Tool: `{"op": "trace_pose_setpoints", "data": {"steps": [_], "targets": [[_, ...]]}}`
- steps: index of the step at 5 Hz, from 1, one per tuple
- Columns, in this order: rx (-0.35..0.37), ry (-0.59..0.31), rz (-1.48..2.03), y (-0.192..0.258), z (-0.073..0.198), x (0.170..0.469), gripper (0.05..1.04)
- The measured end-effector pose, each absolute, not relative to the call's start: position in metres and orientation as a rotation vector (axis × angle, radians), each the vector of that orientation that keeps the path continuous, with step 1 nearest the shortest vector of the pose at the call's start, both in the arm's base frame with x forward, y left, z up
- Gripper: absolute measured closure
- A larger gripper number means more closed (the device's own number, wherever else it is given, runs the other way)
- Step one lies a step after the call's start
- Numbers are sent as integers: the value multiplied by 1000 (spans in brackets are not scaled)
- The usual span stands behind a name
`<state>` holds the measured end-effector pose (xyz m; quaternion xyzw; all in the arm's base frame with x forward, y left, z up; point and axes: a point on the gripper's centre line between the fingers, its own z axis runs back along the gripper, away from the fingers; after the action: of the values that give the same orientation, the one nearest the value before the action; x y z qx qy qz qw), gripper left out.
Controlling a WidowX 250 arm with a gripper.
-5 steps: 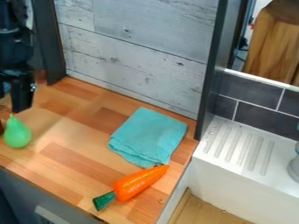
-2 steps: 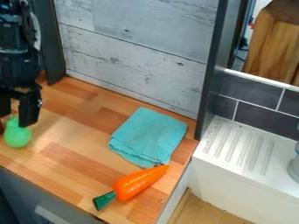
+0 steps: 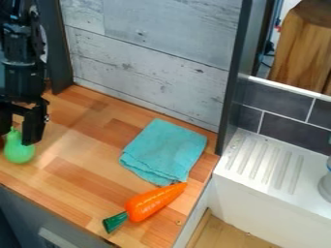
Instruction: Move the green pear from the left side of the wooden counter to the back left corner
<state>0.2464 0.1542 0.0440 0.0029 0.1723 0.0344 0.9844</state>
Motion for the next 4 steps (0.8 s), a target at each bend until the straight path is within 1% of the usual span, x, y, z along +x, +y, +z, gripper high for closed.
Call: {"op": "trace_pose_setpoints", "data": {"steps": [1,2,3,4], "targets": [[-4,364,67,154,38,247,287],[-11,348,47,139,34,257,534],[-11,359,39,133,33,259,609],[-13,369,50,132,33,257,609]]}}
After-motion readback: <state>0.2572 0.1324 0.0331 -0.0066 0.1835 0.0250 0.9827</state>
